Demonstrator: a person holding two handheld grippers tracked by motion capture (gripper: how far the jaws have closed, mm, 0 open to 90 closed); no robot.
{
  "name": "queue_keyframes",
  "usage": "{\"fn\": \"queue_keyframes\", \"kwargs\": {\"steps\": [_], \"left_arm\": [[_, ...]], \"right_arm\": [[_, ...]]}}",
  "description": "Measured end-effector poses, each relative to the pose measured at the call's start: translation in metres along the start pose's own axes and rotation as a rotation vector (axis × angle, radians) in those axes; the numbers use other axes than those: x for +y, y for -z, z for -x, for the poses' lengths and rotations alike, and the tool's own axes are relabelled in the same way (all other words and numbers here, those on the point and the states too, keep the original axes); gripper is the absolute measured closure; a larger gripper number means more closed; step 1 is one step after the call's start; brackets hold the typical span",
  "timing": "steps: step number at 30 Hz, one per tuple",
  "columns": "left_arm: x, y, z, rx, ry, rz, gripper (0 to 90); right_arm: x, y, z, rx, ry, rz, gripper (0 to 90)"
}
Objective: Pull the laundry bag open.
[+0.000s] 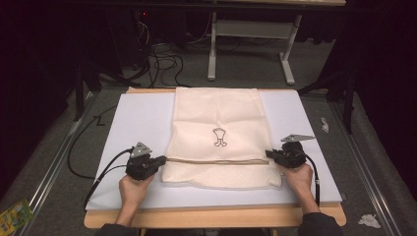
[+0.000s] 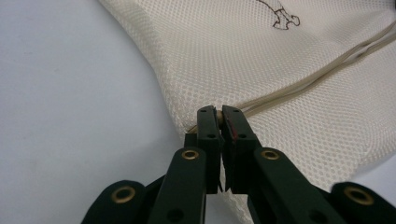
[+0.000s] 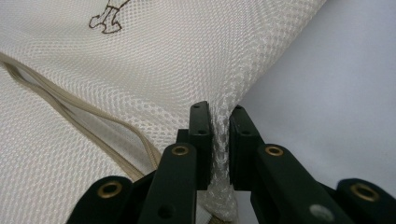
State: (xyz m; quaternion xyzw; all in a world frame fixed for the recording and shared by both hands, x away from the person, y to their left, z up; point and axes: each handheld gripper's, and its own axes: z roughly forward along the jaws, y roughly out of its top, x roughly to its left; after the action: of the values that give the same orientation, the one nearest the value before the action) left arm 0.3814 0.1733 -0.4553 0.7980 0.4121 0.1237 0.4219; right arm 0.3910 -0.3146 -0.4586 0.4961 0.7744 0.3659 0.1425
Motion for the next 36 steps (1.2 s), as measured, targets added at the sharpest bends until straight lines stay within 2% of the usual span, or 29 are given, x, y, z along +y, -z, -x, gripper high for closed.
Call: {"fn": "queue_keyframes", "kwargs": {"steps": [5, 10, 17, 18, 19, 25, 36], "left_arm": [[-0.003, -0.004, 0.000, -0.002, 0.000, -0.017, 86.6], [-0.003, -0.002, 0.001, -0.021, 0.004, 0.015, 84.7], [-0.002, 0.003, 0.001, -0.028, 0.003, 0.061, 73.8], [-0.001, 0.005, 0.001, -0.027, -0.002, 0.083, 72.2], [-0.001, 0.006, 0.001, -0.030, -0.006, 0.097, 70.8], [0.002, 0.015, -0.003, -0.011, 0.000, 0.144, 67.8], [0.008, 0.030, -0.015, 0.020, 0.030, 0.198, 66.0]], "right_arm": [[0.000, -0.001, 0.000, -0.008, 0.009, -0.003, 78.7], [0.001, 0.002, -0.003, -0.032, 0.015, 0.005, 71.0], [0.000, 0.010, -0.002, -0.052, 0.004, 0.038, 60.0], [0.001, 0.012, -0.003, -0.064, 0.016, 0.039, 59.4], [0.001, 0.015, -0.004, -0.078, 0.034, 0.046, 58.9], [0.003, 0.026, -0.004, -0.091, 0.040, 0.100, 61.1], [0.002, 0.047, 0.008, -0.069, -0.009, 0.181, 64.2]]}}
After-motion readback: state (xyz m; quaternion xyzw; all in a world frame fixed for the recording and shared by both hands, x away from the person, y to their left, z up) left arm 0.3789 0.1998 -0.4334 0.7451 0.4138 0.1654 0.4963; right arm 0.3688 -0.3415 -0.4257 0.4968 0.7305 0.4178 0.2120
